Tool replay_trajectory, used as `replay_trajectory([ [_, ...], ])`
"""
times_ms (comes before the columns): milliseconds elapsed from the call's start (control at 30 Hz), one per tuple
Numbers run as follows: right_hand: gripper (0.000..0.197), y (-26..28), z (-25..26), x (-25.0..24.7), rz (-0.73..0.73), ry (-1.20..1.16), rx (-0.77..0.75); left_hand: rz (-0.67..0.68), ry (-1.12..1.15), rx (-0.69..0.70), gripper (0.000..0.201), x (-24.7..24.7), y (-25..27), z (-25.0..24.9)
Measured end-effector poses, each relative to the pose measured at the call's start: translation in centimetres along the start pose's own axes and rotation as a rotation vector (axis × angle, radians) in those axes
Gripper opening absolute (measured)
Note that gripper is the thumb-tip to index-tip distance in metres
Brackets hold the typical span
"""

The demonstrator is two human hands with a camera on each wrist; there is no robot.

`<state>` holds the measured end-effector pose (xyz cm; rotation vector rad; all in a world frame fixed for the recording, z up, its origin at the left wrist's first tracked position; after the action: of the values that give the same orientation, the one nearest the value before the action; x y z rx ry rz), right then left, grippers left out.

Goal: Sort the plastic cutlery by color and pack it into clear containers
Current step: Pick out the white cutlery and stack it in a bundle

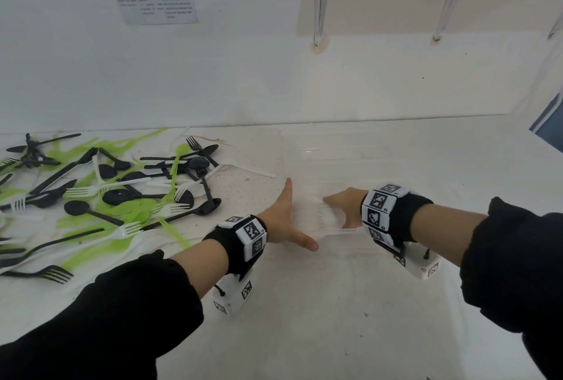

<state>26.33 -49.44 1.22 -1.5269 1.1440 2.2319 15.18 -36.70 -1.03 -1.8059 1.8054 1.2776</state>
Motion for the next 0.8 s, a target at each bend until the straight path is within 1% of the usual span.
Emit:
replay_trajectory([
  [133,0.058,0.15,0.29,0.39,-0.014,-0.014,-0.001,-0.005,-0.005,0.008,0.139,0.19,-0.09,0.01],
  [300,0.070,0.08,0.74,0.09,-0.015,-0.005,-0.008,-0.010,-0.013,0.014,0.137,0.32,-0.15,-0.09],
  [433,0.060,0.11,0.81,0.58,0.012,-0.070,0.039,-0.006,0.022,0.012,0.138,0.61,-0.28,0.10],
  [533,0.068,0.30,0.72,0.42,-0.010,-0.086,0.034,-0.020,0.025,0.012,0.138,0.64,-0.40,0.34],
  [633,0.068,0.54,0.28,0.20,-0.019,-0.084,0.051,-0.022,0.027,0.021,0.138,0.75,-0.43,0.39],
  [800,0.053,0.71,0.17,0.43,0.035,-0.082,0.070,-0.025,0.047,0.041,0.134,0.90,-0.40,0.35],
])
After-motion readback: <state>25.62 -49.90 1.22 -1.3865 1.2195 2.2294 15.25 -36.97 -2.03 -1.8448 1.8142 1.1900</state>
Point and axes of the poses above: each hand's wrist, its own y-axis away from the middle knuckle, its own x-axis out of the palm, z = x × y, the point moved 1 cm from there along -y, towards the middle knuckle, and after that the axes turned 14 degrees about -y, right-handed, at the moved point
